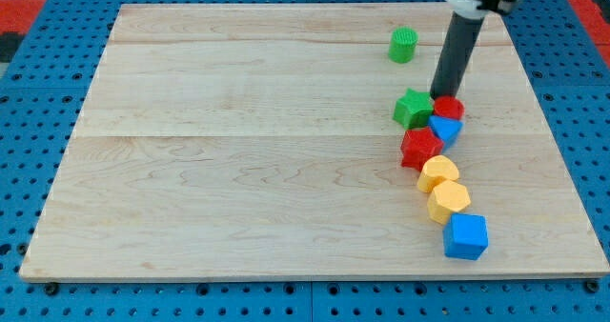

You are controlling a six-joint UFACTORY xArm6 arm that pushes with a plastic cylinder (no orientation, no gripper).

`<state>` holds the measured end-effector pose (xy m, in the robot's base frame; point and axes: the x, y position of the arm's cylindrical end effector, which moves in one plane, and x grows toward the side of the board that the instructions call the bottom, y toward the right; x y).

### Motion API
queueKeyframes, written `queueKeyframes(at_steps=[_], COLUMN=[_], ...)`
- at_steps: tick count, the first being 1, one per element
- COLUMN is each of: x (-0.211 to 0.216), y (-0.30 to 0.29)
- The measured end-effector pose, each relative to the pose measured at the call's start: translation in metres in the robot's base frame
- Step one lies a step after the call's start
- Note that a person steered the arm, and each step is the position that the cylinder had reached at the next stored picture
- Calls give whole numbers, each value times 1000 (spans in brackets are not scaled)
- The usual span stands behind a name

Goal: Move the green star diagonal to the bottom left of the green circle

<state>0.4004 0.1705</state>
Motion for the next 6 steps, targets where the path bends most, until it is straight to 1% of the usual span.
queueKeyframes(at_steps=[1, 2, 4, 5, 6], x=[28, 29, -54, -125, -156], y=[0, -6, 46, 41, 17])
